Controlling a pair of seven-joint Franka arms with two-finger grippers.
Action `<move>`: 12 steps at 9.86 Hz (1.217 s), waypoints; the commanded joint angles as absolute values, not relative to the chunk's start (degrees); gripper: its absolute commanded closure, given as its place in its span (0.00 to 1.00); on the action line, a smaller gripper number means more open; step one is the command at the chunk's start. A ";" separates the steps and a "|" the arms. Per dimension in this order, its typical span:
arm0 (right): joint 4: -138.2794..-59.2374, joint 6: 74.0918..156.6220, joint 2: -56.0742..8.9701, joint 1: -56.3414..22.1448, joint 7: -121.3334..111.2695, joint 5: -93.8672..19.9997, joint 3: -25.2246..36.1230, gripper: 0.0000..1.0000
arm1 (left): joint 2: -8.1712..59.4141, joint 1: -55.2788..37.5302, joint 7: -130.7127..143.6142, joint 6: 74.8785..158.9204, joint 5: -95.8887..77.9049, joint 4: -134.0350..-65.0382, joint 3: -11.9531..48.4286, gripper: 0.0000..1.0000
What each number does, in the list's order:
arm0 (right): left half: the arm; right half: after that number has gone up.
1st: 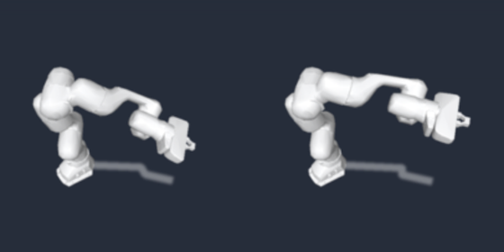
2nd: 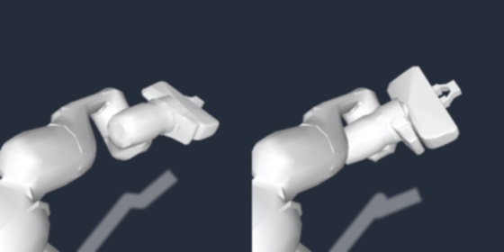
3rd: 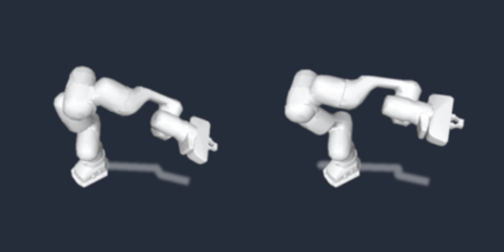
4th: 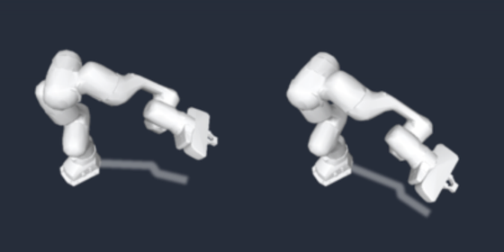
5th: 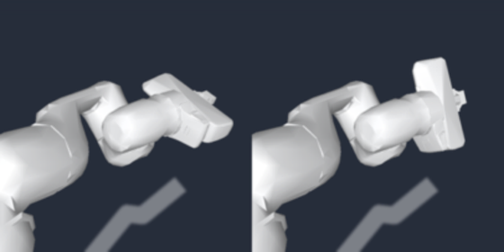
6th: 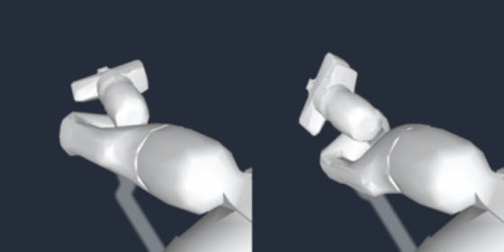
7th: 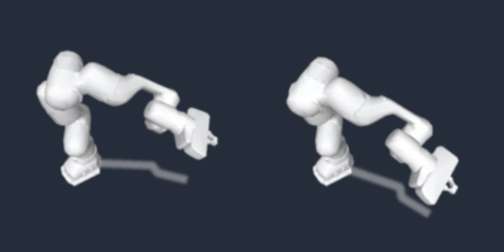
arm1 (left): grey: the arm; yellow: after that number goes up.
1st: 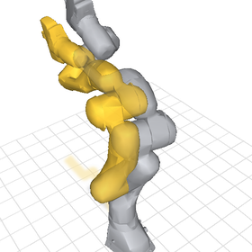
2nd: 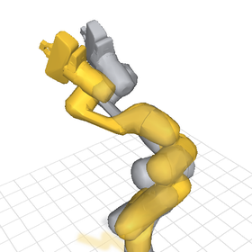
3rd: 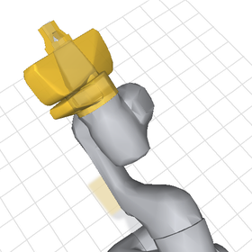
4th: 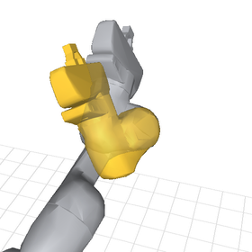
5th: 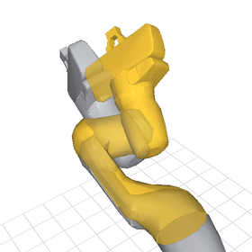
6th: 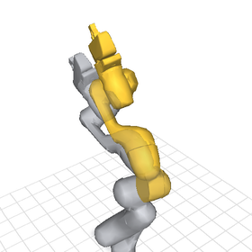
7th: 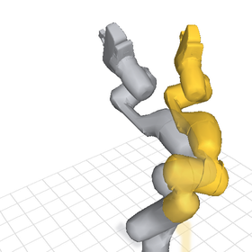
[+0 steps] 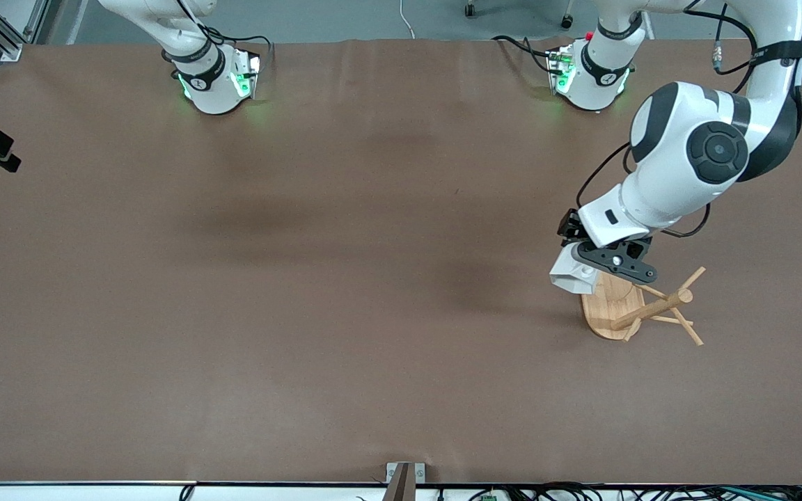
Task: Hang cup on rack
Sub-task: 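Carry the cup with the left gripper over the wooden rack, then lower the cup's handle hole onto a rack peg with the left gripper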
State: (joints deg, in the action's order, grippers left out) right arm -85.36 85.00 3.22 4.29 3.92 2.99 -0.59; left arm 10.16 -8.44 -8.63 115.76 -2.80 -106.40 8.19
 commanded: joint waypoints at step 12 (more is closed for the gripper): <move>-84.46 83.58 2.72 6.07 2.37 3.43 0.00 0.00 | 10.98 -6.33 -18.02 125.32 -6.58 -111.62 3.43 1.00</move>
